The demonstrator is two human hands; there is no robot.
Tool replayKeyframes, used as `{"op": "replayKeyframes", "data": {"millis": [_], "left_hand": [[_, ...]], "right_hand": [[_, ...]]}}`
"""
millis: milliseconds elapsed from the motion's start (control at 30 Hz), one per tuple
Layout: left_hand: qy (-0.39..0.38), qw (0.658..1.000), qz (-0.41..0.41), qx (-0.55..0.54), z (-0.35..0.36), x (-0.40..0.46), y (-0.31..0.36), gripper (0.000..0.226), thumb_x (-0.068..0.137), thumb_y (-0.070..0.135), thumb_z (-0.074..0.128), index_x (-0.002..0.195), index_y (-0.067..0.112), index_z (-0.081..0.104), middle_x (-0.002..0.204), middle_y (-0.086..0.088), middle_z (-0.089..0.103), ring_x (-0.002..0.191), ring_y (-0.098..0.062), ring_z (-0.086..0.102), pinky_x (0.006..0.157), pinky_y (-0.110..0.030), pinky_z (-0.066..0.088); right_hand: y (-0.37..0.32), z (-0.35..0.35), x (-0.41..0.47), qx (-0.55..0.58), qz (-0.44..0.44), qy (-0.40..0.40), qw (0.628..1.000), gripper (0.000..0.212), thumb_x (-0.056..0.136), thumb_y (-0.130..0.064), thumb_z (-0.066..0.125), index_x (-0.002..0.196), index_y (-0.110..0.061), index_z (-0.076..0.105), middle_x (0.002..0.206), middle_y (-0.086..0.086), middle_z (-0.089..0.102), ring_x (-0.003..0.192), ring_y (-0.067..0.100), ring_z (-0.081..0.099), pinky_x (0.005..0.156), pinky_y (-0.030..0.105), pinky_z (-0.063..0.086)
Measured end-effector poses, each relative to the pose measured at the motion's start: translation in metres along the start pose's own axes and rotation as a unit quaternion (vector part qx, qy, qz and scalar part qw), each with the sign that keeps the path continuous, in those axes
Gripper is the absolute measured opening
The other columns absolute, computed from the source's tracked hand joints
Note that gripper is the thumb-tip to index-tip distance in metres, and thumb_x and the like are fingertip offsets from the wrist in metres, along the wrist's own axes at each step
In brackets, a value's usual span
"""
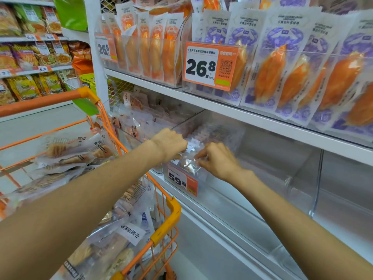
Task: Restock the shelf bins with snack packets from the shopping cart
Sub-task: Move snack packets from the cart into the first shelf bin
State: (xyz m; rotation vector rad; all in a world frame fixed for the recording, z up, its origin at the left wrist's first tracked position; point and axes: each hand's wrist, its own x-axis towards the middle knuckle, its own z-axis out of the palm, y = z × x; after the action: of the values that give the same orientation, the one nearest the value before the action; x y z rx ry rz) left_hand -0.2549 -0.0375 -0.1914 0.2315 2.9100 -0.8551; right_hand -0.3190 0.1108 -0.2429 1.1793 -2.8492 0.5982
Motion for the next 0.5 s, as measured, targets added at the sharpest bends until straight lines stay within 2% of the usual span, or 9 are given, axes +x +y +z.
{"op": "replayKeyframes", "data": {"millis": [167, 267, 400, 500], "left_hand": [[-0.012, 1.000, 0.010, -0.001, 0.007, 0.008, 0.006, 0.020, 0.100, 0.025, 0.046, 0.106, 0.014, 0.061, 0.113, -0.008, 0.064, 0.104, -0.028, 0.059, 0.075, -0.032, 0.040], [-0.024, 1.000, -0.003, -0.001, 0.008, 0.016, 0.012, 0.019, 0.098, 0.016, 0.048, 0.114, 0.013, 0.059, 0.117, -0.008, 0.062, 0.109, -0.028, 0.057, 0.078, -0.032, 0.040], [-0.020, 0.998, -0.030, -0.054, 0.008, 0.015, 0.009, 0.030, 0.098, 0.022, 0.052, 0.127, 0.014, 0.054, 0.127, -0.009, 0.058, 0.118, -0.028, 0.053, 0.089, -0.034, 0.042], [-0.010, 0.994, -0.063, -0.089, 0.009, 0.006, 0.001, 0.038, 0.095, 0.033, 0.056, 0.129, 0.016, 0.054, 0.130, -0.008, 0.056, 0.119, -0.028, 0.054, 0.093, -0.036, 0.043]], "right_hand": [[0.006, 0.014, 0.000, 0.024, 0.042, 0.018, 0.999, 0.016, 0.084, -0.018, 0.065, 0.095, -0.021, 0.076, 0.099, 0.009, 0.072, 0.097, 0.032, 0.062, 0.076, 0.034, 0.050], [0.006, 0.023, 0.003, 0.018, 0.061, 0.019, 0.998, 0.012, 0.081, -0.014, 0.063, 0.083, -0.015, 0.075, 0.088, 0.011, 0.071, 0.089, 0.034, 0.063, 0.072, 0.038, 0.053], [0.007, 0.016, 0.005, 0.021, 0.060, 0.001, 0.998, 0.014, 0.082, -0.020, 0.065, 0.090, -0.021, 0.076, 0.096, 0.004, 0.074, 0.094, 0.029, 0.064, 0.077, 0.037, 0.053], [0.007, 0.002, 0.002, -0.001, 0.045, -0.036, 0.998, 0.025, 0.088, -0.034, 0.062, 0.109, -0.026, 0.072, 0.113, -0.003, 0.070, 0.106, 0.023, 0.063, 0.084, 0.035, 0.052]]}}
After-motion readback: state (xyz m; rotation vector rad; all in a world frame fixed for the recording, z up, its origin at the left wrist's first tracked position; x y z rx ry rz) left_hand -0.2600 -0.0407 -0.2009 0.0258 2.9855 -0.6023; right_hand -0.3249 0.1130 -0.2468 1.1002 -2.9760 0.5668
